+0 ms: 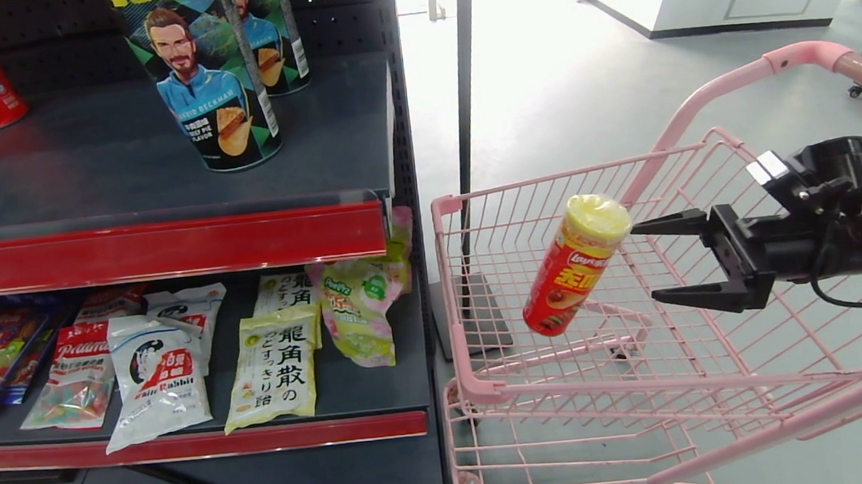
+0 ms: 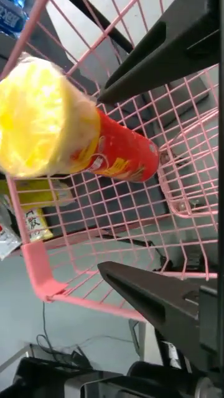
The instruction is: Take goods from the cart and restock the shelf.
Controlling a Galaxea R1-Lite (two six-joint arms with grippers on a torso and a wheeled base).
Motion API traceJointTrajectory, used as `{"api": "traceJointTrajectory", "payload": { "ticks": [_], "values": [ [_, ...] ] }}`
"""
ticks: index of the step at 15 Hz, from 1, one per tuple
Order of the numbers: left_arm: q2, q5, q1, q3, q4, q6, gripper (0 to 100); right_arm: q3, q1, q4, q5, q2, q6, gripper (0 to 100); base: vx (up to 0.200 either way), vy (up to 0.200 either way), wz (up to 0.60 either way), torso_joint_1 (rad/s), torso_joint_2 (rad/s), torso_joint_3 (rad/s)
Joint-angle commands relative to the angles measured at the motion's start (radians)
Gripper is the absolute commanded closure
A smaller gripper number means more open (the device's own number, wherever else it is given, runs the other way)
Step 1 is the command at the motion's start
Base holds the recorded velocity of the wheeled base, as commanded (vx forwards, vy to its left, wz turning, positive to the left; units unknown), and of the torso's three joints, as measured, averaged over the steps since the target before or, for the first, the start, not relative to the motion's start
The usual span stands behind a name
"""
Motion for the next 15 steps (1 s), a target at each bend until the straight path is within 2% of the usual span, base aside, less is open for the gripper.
{"api": "traceJointTrajectory", "payload": {
  "ticks": [1,5,10,13,15],
  "values": [
    [0.002,0.000,0.000,0.000,0.000,0.000,0,-0.046,0.002,0.002,-0.001,0.099,-0.005,0,0.000,0.000,0.00,0.000,0.00,0.000],
    [0.002,0.000,0.000,0.000,0.000,0.000,0,-0.166,0.005,0.007,-0.003,0.202,0.001,0,0.000,0.000,0.00,0.000,0.00,0.000],
    [0.002,0.000,0.000,0.000,0.000,0.000,0,-0.278,0.052,0.022,-0.004,0.259,0.007,0,0.000,0.000,0.00,0.000,0.00,0.000],
    [0.002,0.000,0.000,0.000,0.000,0.000,0,-0.349,0.069,0.145,-0.003,0.239,0.015,0,0.000,0.000,0.00,0.000,0.00,0.000],
    [0.002,0.000,0.000,0.000,0.000,0.000,0,-0.419,0.086,0.171,-0.004,0.243,0.020,0,0.000,0.000,0.00,0.000,0.00,0.000]
  ]
}}
